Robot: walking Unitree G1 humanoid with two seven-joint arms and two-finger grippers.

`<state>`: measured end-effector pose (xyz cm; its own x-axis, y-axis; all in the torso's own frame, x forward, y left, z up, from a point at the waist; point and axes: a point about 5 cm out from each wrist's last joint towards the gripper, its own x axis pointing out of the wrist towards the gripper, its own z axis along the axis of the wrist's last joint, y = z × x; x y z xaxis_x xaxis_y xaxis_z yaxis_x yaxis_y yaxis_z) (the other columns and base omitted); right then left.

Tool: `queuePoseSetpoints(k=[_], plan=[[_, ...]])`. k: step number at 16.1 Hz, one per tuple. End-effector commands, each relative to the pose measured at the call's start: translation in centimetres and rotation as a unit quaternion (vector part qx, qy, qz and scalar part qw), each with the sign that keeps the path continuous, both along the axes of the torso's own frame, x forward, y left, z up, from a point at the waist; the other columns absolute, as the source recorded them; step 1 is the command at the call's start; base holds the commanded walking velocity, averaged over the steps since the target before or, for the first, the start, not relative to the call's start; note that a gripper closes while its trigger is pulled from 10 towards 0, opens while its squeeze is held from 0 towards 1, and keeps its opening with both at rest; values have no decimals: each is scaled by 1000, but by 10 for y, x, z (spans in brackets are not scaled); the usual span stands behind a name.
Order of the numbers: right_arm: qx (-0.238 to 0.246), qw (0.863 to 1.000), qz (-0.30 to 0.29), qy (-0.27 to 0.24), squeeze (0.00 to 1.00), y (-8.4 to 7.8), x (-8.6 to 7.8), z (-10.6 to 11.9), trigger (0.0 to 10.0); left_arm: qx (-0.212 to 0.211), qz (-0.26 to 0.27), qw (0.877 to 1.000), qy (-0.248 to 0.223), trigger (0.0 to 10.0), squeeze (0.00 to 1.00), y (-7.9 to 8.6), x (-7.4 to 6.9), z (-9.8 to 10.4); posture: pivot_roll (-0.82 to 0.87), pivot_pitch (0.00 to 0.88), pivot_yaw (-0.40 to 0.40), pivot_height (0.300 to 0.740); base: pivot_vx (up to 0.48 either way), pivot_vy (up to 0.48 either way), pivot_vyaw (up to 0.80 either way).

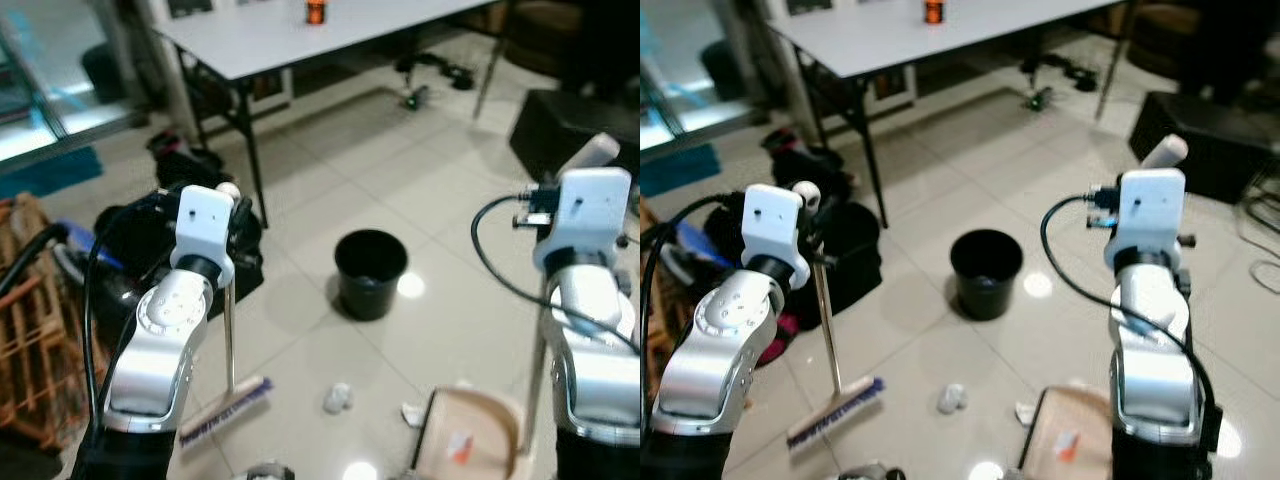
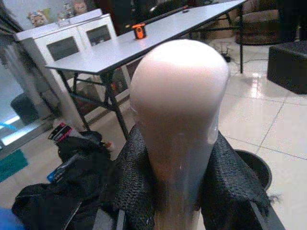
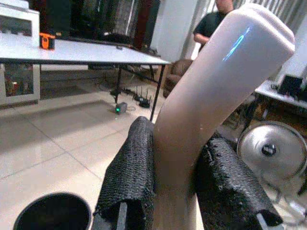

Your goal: Sweep floor

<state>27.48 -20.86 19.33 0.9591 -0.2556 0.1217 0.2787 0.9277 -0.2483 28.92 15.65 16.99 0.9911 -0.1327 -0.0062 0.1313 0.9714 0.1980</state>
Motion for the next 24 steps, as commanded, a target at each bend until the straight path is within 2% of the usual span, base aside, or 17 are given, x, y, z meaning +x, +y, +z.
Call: queuePoseSetpoints(k=[1, 6, 12, 24], plan=[[13, 1000, 23, -8, 0, 8, -2, 4, 10000, 6, 5, 1000, -13, 10000, 0, 3, 0, 6, 5, 47, 42, 740, 0, 0, 0], [54, 998, 25, 4, 0, 12, -4, -4, 10000, 4, 3, 1000, -11, 10000, 0, 4, 0, 5, 6, 37, 41, 740, 0, 61, 0], [63, 998, 18, 7, 0, 10, -6, -9, 10000, 7, 2, 1000, -11, 10000, 0, 5, -1, 5, 8, 28, 43, 740, 0, 334, 0], [76, 997, 7, -8, 0, 9, -7, -7, 10000, 13, -2, 1000, -19, 10000, 0, 5, 6, 9, 5, 36, 62, 740, 0, 347, -754]])
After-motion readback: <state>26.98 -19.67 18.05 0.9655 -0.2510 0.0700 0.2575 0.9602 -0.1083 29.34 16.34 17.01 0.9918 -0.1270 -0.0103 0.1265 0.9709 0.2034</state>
